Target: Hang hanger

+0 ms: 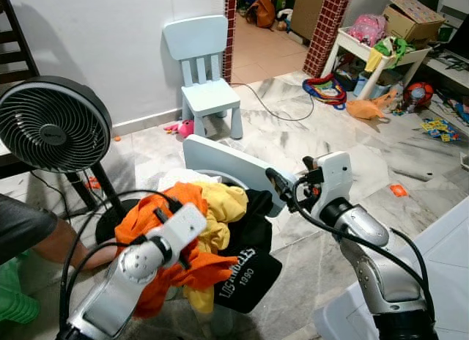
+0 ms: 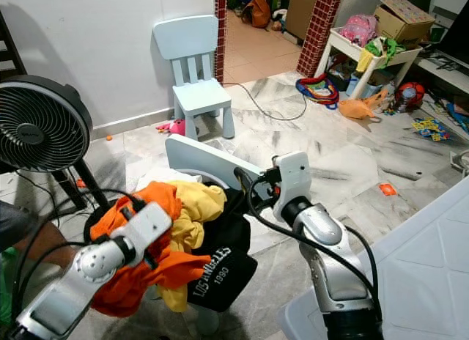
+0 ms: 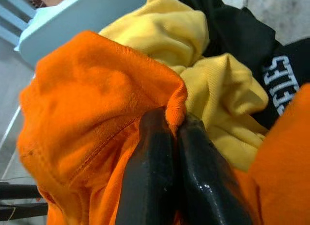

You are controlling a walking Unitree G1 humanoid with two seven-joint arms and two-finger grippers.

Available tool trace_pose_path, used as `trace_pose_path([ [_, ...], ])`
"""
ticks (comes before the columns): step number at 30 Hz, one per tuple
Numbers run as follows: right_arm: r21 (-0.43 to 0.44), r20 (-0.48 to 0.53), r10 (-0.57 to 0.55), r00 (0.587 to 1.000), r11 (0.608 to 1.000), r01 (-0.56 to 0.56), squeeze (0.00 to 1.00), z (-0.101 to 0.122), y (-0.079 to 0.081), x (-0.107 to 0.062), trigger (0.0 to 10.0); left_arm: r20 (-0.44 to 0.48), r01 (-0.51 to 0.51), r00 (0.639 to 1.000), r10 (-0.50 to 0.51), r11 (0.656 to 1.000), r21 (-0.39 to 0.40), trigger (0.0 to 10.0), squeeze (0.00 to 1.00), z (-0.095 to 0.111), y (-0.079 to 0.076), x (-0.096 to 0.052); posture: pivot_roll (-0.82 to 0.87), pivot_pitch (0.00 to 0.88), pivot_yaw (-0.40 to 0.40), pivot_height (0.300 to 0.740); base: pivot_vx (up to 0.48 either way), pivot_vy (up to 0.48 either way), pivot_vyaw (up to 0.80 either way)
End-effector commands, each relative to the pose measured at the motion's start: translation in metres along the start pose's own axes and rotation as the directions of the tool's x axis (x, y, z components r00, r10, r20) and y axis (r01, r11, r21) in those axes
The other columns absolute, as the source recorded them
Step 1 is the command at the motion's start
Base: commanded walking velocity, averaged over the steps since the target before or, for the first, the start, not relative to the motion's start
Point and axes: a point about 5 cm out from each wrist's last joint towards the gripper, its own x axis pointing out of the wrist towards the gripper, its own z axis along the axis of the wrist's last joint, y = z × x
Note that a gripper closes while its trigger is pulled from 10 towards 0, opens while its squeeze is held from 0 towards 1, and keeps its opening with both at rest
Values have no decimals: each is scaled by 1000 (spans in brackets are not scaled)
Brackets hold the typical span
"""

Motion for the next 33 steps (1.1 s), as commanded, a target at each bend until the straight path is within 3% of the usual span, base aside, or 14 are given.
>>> trace_pose_path([
  [1,-13,8,-9,1000,1000,9,0,2,-2,0,10000,-7,-10,1000,10,1000,8,8039,0,-1,0,-2,-97,85,-60,740,0,0,0],
  [2,-13,8,-9,1000,1000,10,0,2,-2,0,10000,-8,-25,1000,25,1000,-1,9333,0,-2,1,-2,-96,85,-60,740,0,0,0],
  [3,-13,8,-10,1000,1000,10,0,2,-2,0,10000,-8,-30,1000,30,1000,-5,9333,0,-2,2,-2,-96,85,-60,740,0,0,0],
  [4,-13,8,-10,1000,1000,10,0,2,-2,0,10000,-8,-57,998,56,998,-25,10000,0,-3,4,-3,-96,85,-60,740,0,0,0],
  [6,-13,8,-10,1000,1000,10,0,2,-2,0,10000,-10,-88,996,88,995,-56,10000,0,-4,7,-3,-96,85,-60,740,0,0,0],
  [7,-12,8,-10,1000,1000,10,0,2,-1,0,10000,-10,-148,989,148,981,-123,10000,1000,-4,13,-5,-96,85,-60,740,0,0,0],
  [15,-11,8,-6,1000,1000,6,0,1,-1,1,10000,-11,-269,961,276,925,-268,10000,1000,-5,23,-9,-88,83,-63,740,0,0,0],
  [27,-14,9,-6,1000,1000,6,0,1,-1,1,10000,-23,-289,955,294,917,-275,10000,1000,-6,21,-9,-90,82,-62,740,0,0,0],
  [30,-14,9,-7,1000,1000,7,0,1,-1,1,10000,-30,-307,945,325,852,-424,10000,1000,-4,22,-11,-88,81,-61,740,0,0,0],
  [32,-14,10,-7,1000,1000,7,0,1,-2,1,10000,-33,-322,932,361,783,-533,10000,1000,-1,24,-14,-85,79,-61,740,0,0,0],
  [33,-14,11,-5,1000,1000,6,0,1,-2,2,10000,-42,-351,913,407,726,-591,10000,1000,2,26,-18,-85,79,-61,740,0,0,0],
])
